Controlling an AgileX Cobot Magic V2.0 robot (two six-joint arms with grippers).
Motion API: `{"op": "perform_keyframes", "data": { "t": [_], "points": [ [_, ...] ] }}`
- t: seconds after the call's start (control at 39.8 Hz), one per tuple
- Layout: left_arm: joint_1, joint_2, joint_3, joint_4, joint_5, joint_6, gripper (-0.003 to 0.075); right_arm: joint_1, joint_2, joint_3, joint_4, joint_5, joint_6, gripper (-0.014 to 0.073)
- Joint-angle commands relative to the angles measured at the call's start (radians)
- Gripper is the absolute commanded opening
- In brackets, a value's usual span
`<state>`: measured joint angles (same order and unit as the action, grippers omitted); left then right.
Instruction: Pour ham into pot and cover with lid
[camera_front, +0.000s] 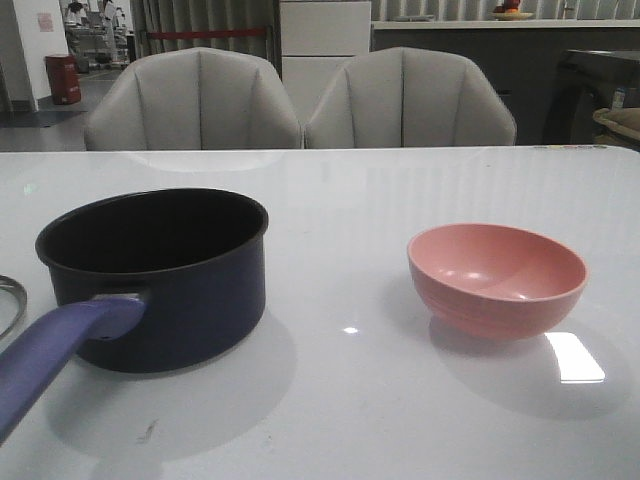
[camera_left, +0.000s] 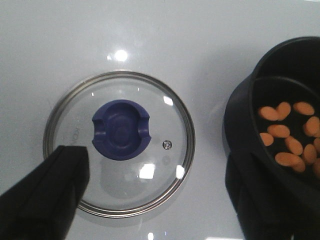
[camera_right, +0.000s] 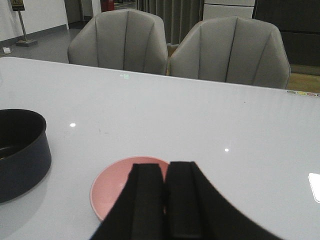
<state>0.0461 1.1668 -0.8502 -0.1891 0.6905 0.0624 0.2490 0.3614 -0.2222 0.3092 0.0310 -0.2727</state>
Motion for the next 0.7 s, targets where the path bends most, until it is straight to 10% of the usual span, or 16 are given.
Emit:
{"op": "perform_keyframes", "data": {
  "t": [0.0, 0.68],
  "points": [
    [0.004, 0.113, -0.116, -0.006, 0.045, -0.010, 0.0610, 0.002, 0.005, -0.025, 0.002, -0.067, -0.008, 0.0138],
    [0.004, 0.519, -0.421, 0.098, 0.263, -0.062, 0.0610, 0.002, 0.005, -0.025, 0.002, -0.068, -0.008, 0.0138]
  ]
}}
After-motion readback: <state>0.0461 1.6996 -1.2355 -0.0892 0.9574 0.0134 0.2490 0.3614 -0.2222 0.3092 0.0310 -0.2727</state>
